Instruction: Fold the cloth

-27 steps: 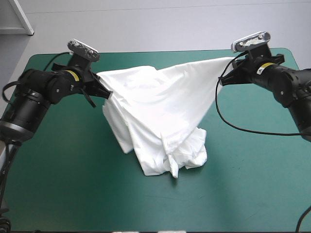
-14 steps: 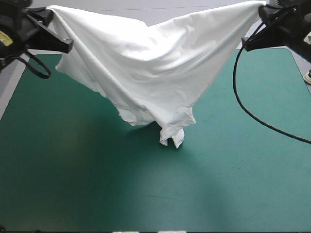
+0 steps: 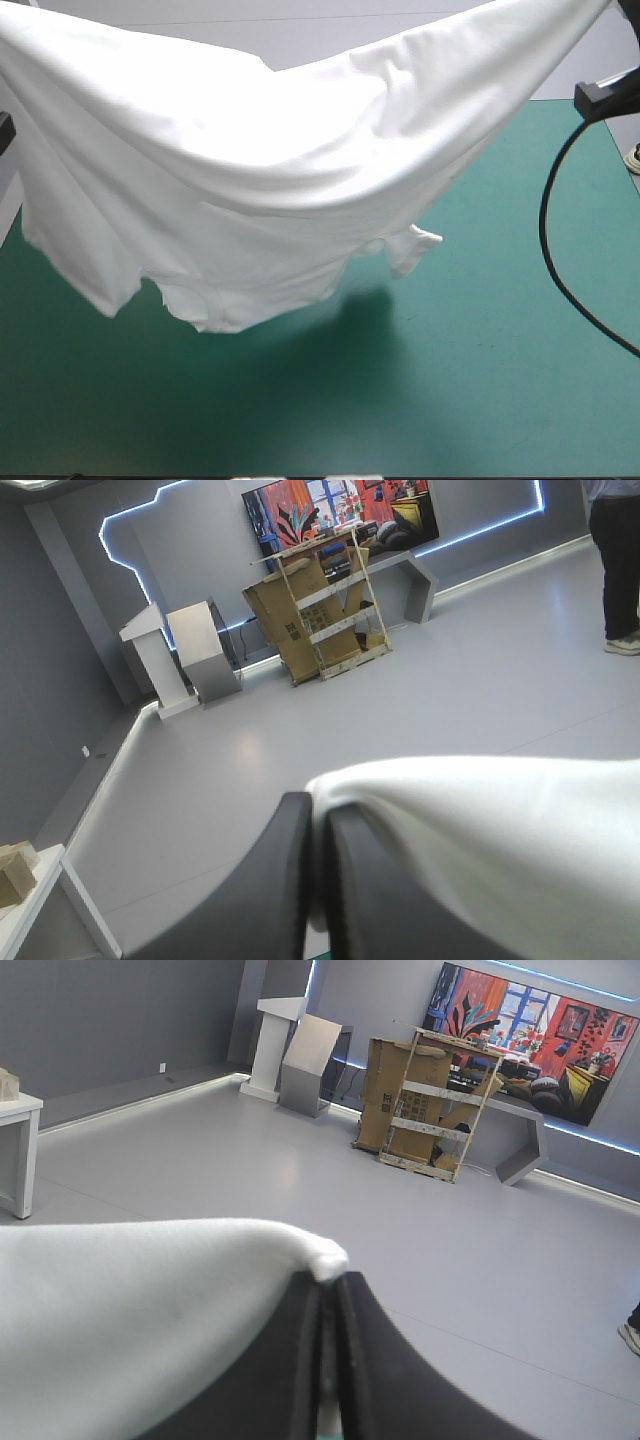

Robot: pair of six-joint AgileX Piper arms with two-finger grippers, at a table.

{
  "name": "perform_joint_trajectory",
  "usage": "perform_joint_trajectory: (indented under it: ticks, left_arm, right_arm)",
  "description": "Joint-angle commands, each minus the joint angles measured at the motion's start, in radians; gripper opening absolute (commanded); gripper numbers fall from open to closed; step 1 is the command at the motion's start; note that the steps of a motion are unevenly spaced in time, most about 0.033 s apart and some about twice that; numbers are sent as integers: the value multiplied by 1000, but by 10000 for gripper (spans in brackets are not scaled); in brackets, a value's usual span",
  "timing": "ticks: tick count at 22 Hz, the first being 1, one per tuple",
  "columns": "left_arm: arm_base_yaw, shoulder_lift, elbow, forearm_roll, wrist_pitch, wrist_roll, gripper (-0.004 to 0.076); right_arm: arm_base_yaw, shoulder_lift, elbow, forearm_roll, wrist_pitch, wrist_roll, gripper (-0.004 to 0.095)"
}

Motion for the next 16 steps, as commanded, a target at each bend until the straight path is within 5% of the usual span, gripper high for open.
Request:
perform_joint_trajectory:
  ticks: [1,9,16]
  left_arm:
    - [-2,-44,-21,-37,-58,2,19]
    - [-2,-117,-7,-85,87,6,19]
    - [-2,-24,345,-78,-56,4,19]
  right_arm:
    - [-4,-51,-25,-7,-39,-7,-15]
    - [-4,-143,-17,-2,74,-3,-15]
    - [-4,-117,245,-101,38,17,-15]
